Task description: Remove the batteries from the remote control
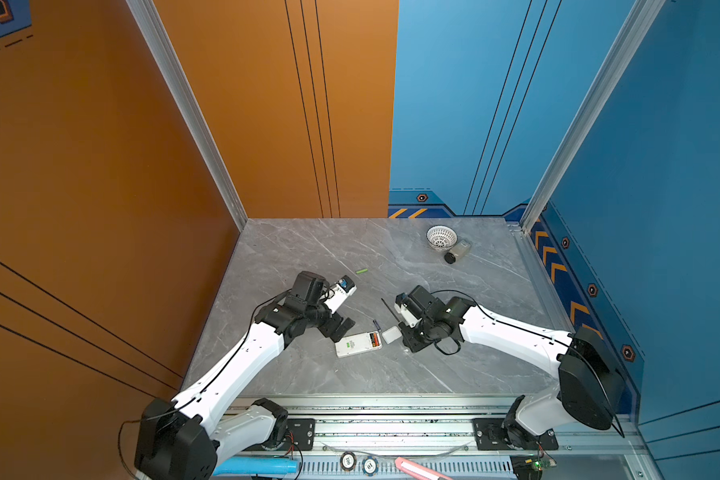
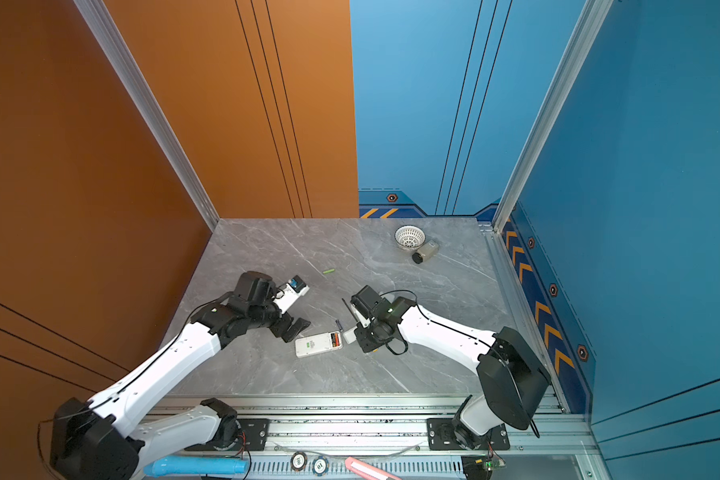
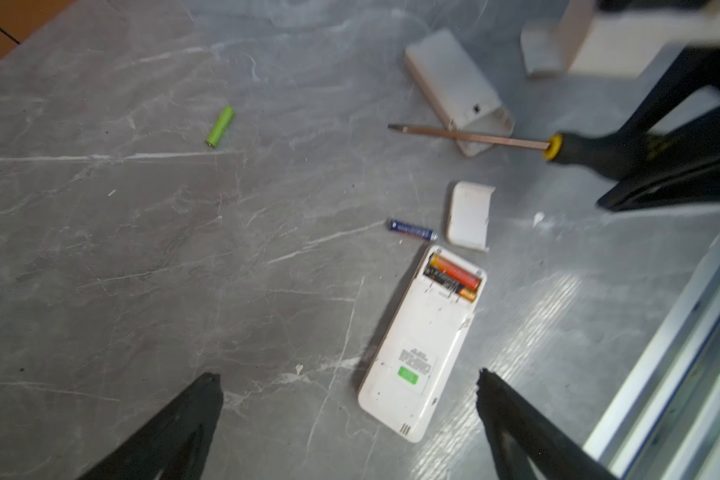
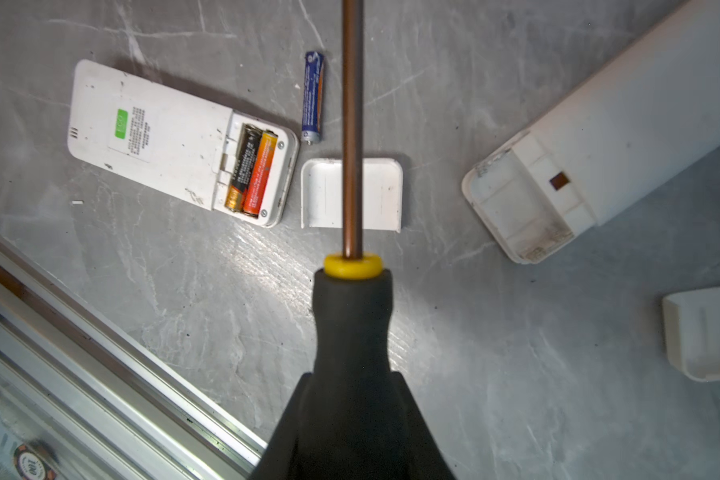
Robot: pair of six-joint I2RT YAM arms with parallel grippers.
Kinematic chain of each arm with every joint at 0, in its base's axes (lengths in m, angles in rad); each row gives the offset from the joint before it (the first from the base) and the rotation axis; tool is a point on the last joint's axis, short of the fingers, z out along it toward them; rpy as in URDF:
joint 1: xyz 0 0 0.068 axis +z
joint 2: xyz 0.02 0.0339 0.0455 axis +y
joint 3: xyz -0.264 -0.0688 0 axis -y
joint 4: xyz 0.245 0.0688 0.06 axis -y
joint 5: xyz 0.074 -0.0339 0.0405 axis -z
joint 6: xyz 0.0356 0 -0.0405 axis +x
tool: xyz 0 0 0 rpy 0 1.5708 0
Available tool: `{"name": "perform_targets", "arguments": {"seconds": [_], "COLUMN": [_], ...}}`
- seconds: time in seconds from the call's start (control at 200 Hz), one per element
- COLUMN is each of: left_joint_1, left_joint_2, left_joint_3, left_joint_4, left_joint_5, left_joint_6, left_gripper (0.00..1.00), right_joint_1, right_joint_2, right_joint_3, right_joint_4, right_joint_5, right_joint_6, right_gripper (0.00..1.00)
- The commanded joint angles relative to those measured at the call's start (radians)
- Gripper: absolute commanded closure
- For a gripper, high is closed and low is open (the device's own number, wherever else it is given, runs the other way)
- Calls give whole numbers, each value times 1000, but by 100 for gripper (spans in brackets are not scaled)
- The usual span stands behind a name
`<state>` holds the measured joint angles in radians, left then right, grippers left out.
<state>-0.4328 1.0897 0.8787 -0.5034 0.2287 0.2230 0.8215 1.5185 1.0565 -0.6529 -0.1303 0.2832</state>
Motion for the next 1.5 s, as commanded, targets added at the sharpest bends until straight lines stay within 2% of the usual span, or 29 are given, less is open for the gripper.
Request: {"name": "perform_targets", "arguments": {"seconds": [0.0,0.15,0.205,0.345,0.435,0.516,0.536,0.616,0.666,0.761,0.786,0.806,0.866,0.901,0.931,0.986,1.046,1.116,1.216,1.271,1.497], "left_joint_1": [5,16,8,-5,2,0,-3,-33,-51,-83,-88,-89,-87,-80,-72,-68,-72,-91,-95,-90,-95], "left_joint_2": [16,103,137,164,180,209,218,256,290,357,371,381,394,395,394,388,390,408,436,438,469], "left_joint_3": [58,70,55,22,7,-23,-30,-56,-70,-57,-48,-45,-58,-81,-114,-199,-281,-346,-331,-309,-247], "left_joint_4": [33,104,162,268,304,407,425,489,570,636,638,643,691,756,837,1054,1272,1464,1584,1591,1644], "left_joint_5": [96,190,221,177,168,187,191,183,196,217,223,225,233,233,228,183,89,-50,-109,-112,-95], "left_joint_6": [-334,-785,-914,-1102,-1199,-1306,-1337,-1449,-1530,-1608,-1620,-1629,-1676,-1728,-1807,-2000,-2207,-2395,-2484,-2495,-2536], "left_gripper": [2,0,4,6,9,13,18,27,37,53,59,68,100,100,100,100,100,100,100,100,100], "right_joint_1": [-3,-1,3,23,34,41,42,50,53,52,50,50,48,45,36,13,-10,-53,-113,-159,-218], "right_joint_2": [1,32,41,55,58,60,61,66,74,86,90,93,100,104,104,84,29,-63,-143,-138,-80], "right_joint_3": [73,136,151,169,174,182,186,204,217,241,248,254,274,285,296,300,265,174,79,88,146], "right_joint_4": [-55,-78,-84,-86,-84,-83,-83,-83,-84,-86,-86,-86,-92,-97,-100,-76,8,191,390,395,349], "right_joint_5": [-48,-71,-72,-77,-75,-75,-74,-74,-71,-72,-73,-76,-79,-80,-82,-100,-104,-123,-171,-213,-407], "right_joint_6": [-78,-97,-99,-103,-102,-99,-98,-100,-98,-102,-104,-107,-119,-121,-115,-84,-35,45,103,90,-33], "right_gripper": [100,100,100,100,100,100,100,100,100,100,100,100,100,100,88,53,31,15,8,8,8]}}
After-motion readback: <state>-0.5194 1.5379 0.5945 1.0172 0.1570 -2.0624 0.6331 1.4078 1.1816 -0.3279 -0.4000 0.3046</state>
